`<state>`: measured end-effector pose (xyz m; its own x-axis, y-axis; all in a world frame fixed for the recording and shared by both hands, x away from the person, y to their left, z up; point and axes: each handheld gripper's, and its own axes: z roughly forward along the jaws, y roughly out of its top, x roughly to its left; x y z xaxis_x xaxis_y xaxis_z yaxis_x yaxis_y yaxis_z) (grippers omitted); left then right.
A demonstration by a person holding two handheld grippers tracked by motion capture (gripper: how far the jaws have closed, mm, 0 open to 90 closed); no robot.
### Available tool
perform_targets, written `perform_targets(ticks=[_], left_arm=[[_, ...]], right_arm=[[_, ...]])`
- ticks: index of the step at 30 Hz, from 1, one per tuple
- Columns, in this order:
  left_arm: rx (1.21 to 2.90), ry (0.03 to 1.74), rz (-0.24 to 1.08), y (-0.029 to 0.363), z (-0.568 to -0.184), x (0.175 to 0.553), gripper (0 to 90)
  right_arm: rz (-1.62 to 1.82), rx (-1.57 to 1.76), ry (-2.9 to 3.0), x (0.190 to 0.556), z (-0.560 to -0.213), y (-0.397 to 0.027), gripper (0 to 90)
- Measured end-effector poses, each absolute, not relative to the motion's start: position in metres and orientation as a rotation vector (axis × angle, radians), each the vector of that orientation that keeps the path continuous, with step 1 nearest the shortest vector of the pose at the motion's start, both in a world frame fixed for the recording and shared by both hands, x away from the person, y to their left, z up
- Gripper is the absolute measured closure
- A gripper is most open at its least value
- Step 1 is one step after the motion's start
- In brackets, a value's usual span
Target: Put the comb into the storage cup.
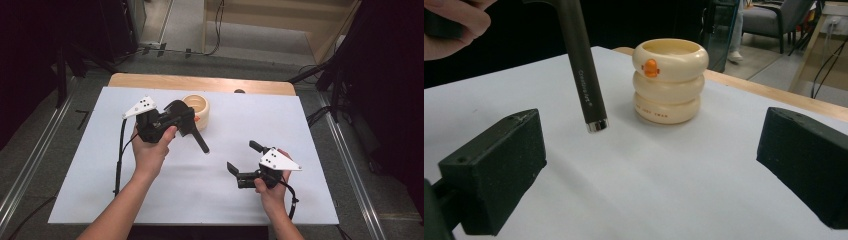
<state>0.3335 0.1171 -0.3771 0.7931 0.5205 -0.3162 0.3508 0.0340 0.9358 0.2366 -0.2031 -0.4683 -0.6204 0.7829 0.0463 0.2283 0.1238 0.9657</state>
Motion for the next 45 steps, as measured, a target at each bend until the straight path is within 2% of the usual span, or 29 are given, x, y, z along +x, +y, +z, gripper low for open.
perform_targets(ticks=[30, 45], left_arm=[[1.557, 0.747, 0.195, 0.128, -0.362, 0.357, 84.5], [1.550, 0.753, 0.222, 0.131, -0.351, 0.372, 84.5]], right_arm=[[1.465, 1.039, 1.872, 0.215, -0.484, -0.275, 0.0], [1.441, 1.054, 1.875, 0.206, -0.492, -0.296, 0.0]])
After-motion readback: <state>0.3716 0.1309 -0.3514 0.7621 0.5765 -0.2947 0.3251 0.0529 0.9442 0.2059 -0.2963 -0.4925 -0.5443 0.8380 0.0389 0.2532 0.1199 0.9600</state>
